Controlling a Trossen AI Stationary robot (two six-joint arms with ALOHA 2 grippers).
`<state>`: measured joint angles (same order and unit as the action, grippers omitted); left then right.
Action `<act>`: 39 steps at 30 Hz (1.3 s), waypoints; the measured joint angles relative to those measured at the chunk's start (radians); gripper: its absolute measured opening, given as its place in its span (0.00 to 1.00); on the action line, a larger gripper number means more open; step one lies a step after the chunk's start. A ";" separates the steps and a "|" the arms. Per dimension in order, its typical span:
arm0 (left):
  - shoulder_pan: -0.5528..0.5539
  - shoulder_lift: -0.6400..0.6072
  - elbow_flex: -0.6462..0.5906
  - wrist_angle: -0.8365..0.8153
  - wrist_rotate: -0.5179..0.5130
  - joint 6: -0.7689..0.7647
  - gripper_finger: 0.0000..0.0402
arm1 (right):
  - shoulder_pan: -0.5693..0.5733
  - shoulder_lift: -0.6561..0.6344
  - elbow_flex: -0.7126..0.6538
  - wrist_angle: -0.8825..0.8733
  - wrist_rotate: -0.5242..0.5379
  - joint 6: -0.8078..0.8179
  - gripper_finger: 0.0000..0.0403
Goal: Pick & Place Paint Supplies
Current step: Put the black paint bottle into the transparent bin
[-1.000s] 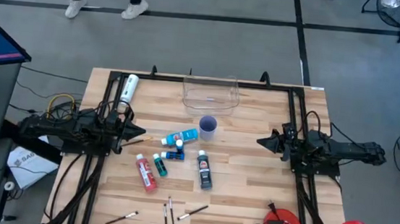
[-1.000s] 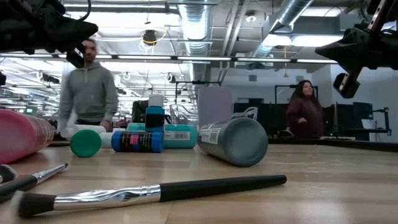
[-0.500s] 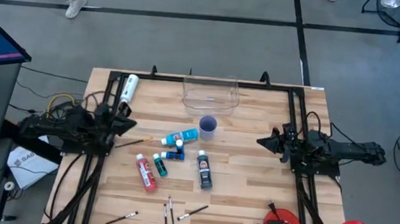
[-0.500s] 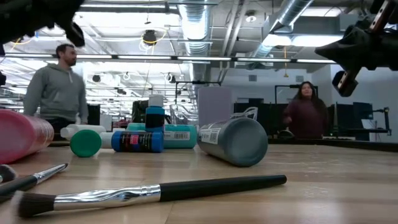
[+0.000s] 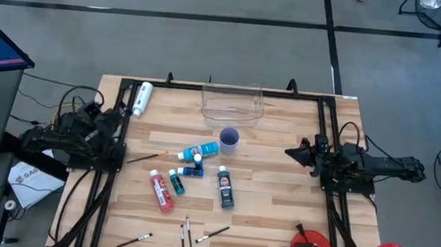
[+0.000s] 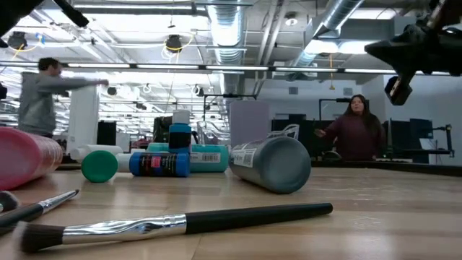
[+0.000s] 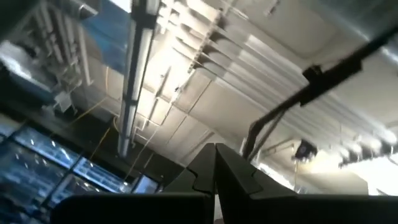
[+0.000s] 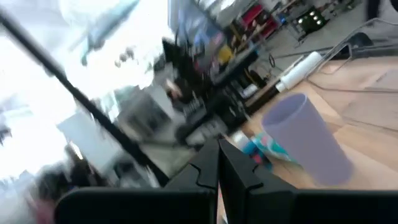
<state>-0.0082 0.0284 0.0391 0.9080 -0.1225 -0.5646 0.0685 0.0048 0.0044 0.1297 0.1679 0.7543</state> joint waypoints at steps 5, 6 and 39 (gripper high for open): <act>0.000 0.113 0.003 0.001 -0.007 -0.198 0.01 | 0.000 0.000 0.000 0.107 0.166 0.325 0.00; 0.000 0.145 0.009 -0.001 -0.007 -0.237 0.01 | 0.000 0.000 0.000 0.122 0.201 0.340 0.00; 0.005 0.772 0.473 0.045 -0.096 -0.334 0.01 | 0.059 0.588 0.523 0.566 0.142 0.052 0.00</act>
<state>-0.0032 0.8001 0.5117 0.9534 -0.2184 -0.8982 0.1278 0.5923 0.5273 0.6954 0.3096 0.8061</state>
